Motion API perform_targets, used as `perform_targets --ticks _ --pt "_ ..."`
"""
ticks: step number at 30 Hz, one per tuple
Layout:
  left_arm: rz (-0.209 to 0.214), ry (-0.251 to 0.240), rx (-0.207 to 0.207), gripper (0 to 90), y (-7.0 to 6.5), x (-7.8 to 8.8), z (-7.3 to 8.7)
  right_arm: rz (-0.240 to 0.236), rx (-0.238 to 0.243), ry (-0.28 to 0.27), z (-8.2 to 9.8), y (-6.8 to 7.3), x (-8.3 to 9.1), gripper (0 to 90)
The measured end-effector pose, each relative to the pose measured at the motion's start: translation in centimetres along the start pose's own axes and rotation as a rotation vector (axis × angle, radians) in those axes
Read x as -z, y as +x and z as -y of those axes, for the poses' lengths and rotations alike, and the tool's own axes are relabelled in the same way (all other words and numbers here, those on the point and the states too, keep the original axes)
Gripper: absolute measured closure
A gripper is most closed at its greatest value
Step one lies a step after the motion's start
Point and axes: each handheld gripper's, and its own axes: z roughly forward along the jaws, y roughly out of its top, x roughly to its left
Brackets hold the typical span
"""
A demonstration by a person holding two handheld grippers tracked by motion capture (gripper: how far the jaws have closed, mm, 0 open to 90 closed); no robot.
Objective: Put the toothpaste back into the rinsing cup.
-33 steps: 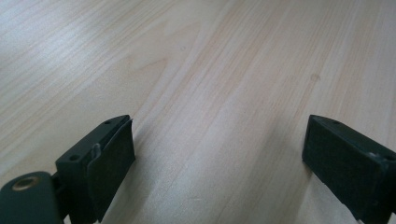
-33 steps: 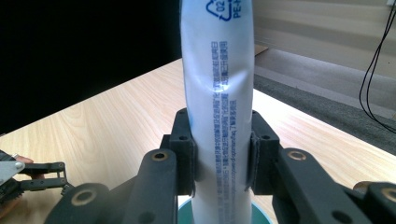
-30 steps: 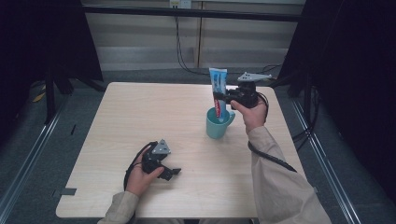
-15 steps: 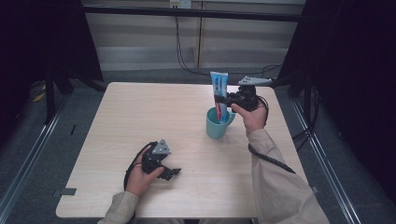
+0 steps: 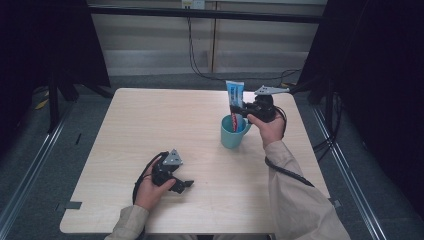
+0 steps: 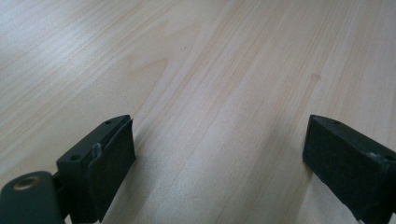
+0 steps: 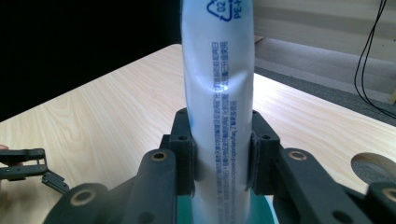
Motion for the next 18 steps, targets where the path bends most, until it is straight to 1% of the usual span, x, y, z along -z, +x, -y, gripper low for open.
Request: perform_targets --ticks 3,7,18 --pt "-0.001 0.006 -0.004 8.8 0.0 0.0 0.0 0.003 0.004 0.003 0.2 0.0 -0.1 68.8" --pt "-0.001 0.005 -0.004 8.9 0.0 0.0 0.0 0.002 -0.002 0.004 0.6 -0.1 -0.3 68.7" --pt "-0.003 0.006 -0.002 8.9 0.0 0.1 0.0 0.005 -0.010 0.019 1.1 -0.2 -0.9 68.6"
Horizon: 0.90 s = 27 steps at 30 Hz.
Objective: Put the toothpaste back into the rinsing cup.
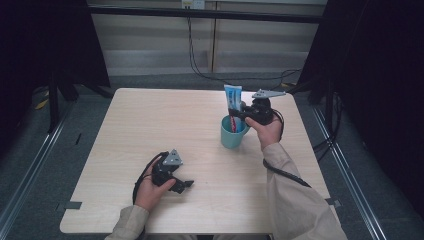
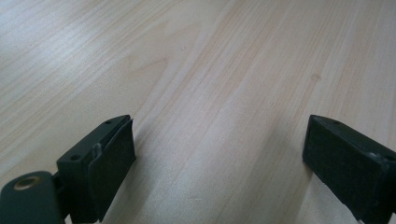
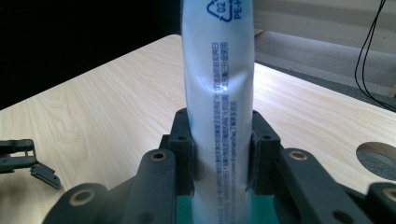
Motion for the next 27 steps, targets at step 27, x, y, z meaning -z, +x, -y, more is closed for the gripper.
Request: perform_targets --ticks 27 --pt "0.003 0.000 0.005 8.9 0.0 0.0 0.0 0.000 0.012 0.049 1.4 0.5 -0.7 68.1"
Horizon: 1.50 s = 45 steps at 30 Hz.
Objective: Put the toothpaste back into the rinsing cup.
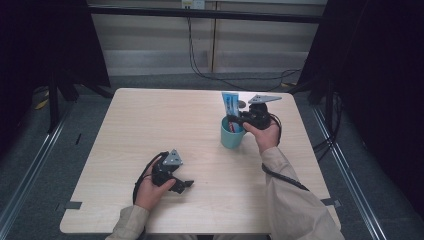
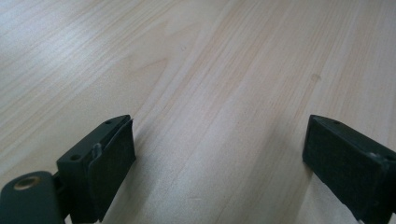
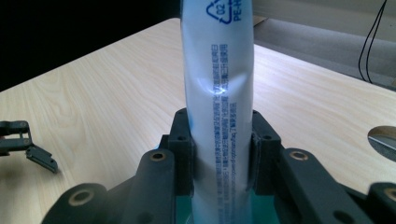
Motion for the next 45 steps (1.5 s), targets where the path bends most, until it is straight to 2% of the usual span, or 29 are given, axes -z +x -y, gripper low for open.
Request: perform_targets --ticks 10,39,45 --pt "-0.001 0.000 -0.002 8.9 0.01 0.01 0.00 0.005 -0.011 -0.006 0.08 -0.10 -0.02 67.7" --pt "-0.003 -0.003 0.003 8.9 -0.03 -0.02 0.00 0.012 0.028 0.007 -0.27 0.54 -0.63 64.5" --pt "-0.003 -0.002 0.001 8.9 -0.02 -0.01 0.00 0.020 0.010 -0.005 -0.18 0.45 -0.36 60.3"
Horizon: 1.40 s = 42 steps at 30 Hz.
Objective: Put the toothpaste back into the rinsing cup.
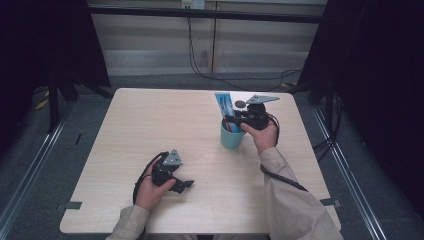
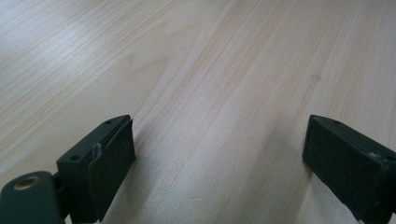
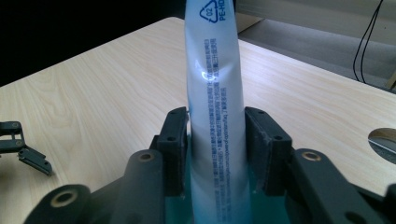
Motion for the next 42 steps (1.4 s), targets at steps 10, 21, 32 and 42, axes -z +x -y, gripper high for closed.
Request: perform_targets --ticks 10,21,32,42 --pt "-0.001 -0.002 0.002 8.9 0.0 0.0 0.0 0.016 0.000 0.004 0.0 -0.1 0.6 53.2" --pt "-0.002 -0.005 0.004 8.9 -0.1 0.0 0.0 0.010 -0.005 0.023 -0.4 0.3 1.1 38.0" --pt "-0.003 -0.005 0.005 8.9 -0.1 0.0 0.0 0.009 -0.015 0.030 -0.7 0.6 1.5 29.8" --pt "-0.003 -0.006 0.006 8.9 -0.1 0.0 0.0 0.015 -0.015 0.052 -1.0 0.9 2.8 21.8"
